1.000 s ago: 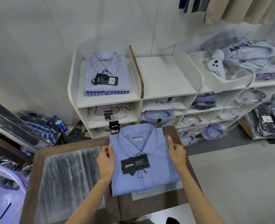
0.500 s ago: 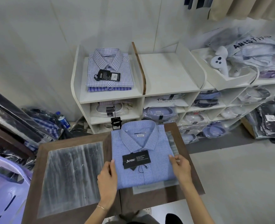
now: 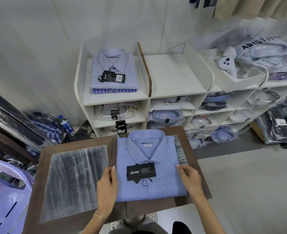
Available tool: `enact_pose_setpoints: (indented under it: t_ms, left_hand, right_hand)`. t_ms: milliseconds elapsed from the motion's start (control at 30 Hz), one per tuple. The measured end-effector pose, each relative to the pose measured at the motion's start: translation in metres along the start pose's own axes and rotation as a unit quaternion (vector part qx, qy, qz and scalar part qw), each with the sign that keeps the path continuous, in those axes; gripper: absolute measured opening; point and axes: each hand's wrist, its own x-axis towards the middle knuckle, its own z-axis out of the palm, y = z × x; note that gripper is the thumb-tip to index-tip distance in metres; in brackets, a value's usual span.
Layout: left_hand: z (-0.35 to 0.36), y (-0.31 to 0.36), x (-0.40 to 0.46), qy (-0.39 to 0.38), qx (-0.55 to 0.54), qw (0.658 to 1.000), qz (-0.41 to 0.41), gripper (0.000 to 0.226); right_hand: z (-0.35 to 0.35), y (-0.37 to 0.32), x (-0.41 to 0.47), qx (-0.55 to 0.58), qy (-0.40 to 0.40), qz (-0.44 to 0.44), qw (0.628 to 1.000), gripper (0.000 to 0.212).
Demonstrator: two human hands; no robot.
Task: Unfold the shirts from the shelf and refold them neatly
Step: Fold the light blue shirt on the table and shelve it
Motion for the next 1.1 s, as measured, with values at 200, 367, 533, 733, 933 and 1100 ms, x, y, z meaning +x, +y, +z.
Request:
enact_pose_setpoints:
  t_ms: [200,367,533,733,933,1100]
  left_hand:
    - [0.010,0.025,0.051,-0.014,-0.035,0.999,-0.022,0.036]
    - [0.023,0.031,0.085,-0.063,-0.040,0.997,-0.030,0.044]
    - [0.025,0.029,0.083,-0.005,-0.078,0.997,0.002,0.032]
    - [0.029,0.031,0.076,0.041,-0.116,0.992,0.011,0.032]
    - [0.027,0.029,0.080,0.039,-0.111,0.992,0.048,0.024]
    - [0.023,0.018,0.070,0.051,-0.019,0.998,0.015,0.019]
  right_hand:
    - [0.007,-0.033,0.041,0.059,-0.017,0.038,0.997,0.042]
    - [0.013,-0.043,0.074,0.076,-0.072,0.079,0.991,0.042]
    - [0.006,-0.053,0.073,0.103,-0.042,0.084,0.990,0.020]
    - [0.003,-0.059,0.069,0.177,-0.030,0.072,0.981,0.014]
    - [0.007,-0.056,0.074,0.169,-0.009,0.014,0.986,0.004]
    - [0.011,-0.049,0.069,0.022,0.066,-0.053,0.996,0.026]
